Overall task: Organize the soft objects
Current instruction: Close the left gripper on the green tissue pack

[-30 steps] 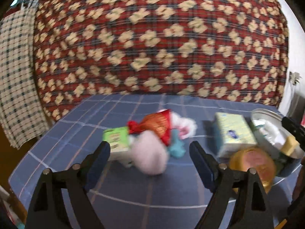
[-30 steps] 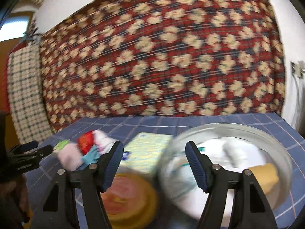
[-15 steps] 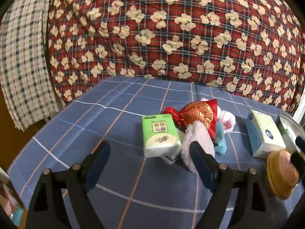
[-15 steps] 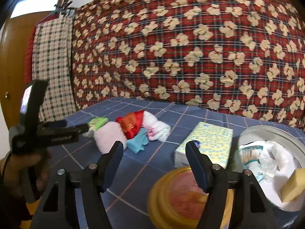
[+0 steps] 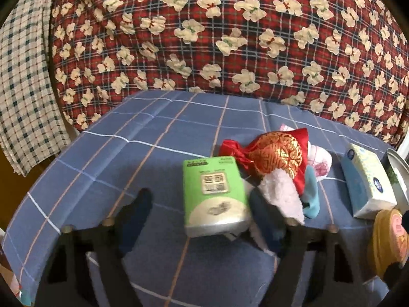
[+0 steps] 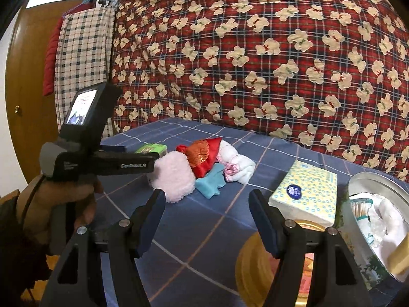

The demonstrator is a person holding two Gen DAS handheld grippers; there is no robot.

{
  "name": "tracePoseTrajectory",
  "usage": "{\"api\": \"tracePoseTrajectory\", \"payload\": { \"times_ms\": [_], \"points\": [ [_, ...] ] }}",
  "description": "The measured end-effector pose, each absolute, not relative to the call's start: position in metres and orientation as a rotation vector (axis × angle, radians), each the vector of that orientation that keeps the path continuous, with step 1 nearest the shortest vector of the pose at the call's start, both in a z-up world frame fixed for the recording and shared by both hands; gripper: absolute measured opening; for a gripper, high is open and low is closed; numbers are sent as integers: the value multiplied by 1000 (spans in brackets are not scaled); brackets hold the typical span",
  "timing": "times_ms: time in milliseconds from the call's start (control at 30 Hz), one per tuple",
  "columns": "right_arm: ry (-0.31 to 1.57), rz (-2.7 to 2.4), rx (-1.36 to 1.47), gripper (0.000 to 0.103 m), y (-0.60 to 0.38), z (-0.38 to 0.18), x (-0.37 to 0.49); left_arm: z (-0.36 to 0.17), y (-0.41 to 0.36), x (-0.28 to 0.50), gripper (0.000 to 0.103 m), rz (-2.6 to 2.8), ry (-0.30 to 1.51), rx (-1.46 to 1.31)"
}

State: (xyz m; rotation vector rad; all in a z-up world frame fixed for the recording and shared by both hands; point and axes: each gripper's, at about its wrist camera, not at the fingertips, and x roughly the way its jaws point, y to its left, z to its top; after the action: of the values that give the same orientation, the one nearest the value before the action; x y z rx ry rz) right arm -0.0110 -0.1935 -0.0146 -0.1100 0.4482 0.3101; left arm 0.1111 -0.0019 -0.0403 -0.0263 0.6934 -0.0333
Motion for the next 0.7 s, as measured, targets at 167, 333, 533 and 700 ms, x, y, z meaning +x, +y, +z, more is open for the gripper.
{"api": "tracePoseTrajectory", "payload": {
  "times_ms": [167, 333, 533, 700],
  "points": [
    [459, 313, -134, 70, -185, -16, -9, -45, -2, 115, 49, -78, 736, -33],
    [481, 306, -156, 70, -176, -18, 0, -38, 1, 106, 48, -38, 672, -48],
    [526, 307, -187, 70, -156, -23, 25, -32, 16, 97, 48, 32, 611, -109],
    [583, 329, -175, 70, -137, -28, 54, -32, 20, 96, 48, 97, 604, -111]
  ]
}}
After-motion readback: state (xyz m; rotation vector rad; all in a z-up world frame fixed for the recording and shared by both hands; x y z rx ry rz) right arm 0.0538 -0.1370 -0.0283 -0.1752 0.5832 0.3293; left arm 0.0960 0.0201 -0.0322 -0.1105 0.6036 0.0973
